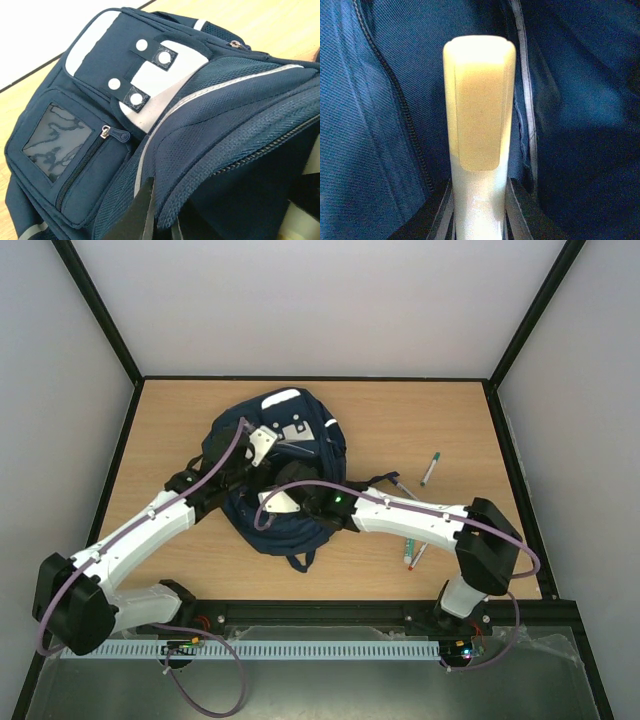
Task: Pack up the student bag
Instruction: Place the stationery in the student bag, then pick up the stationery from the center of the board.
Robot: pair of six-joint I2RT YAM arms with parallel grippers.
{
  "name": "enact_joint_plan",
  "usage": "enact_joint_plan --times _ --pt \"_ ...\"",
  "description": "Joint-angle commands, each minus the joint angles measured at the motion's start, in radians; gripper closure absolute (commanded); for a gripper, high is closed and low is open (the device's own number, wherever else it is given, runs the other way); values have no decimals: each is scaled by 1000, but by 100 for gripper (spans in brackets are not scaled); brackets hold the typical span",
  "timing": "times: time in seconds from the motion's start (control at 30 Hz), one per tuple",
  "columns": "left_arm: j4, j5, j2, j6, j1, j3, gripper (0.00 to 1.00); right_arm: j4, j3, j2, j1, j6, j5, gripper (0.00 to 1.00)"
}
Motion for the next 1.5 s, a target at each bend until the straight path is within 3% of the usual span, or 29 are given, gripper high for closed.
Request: enact_joint_plan --times 0.0,0.17,0.37,0.57,0.7,0.83,1.0,1.2,1.47 --pt "149 32 -60 -37 4 14 97 223 -6 45 0 -68 124 77" --pt "156 34 -75 -40 5 -2 98 301 -5 47 0 -9 167 47" --pt "158 42 -77 -48 7 -10 98 61 27 -27 2 148 33 45" --pt "161 42 -90 -54 6 -29 97 -243 13 -187 -5 375 -245 45" --pt "160 41 -93 -58 7 -32 97 -292 -72 -305 -33 478 -332 44" --pt "158 43 -91 -62 7 -36 97 -354 -122 -360 -179 549 -458 46" --pt "155 50 -90 -65 7 -37 97 -428 -183 -373 -472 580 -621 48" --pt "152 68 -86 -70 7 -36 96 -493 -199 -295 -710 588 -655 52" --pt "144 73 -85 -70 6 -35 96 -547 -49 -57 -956 715 -594 53"
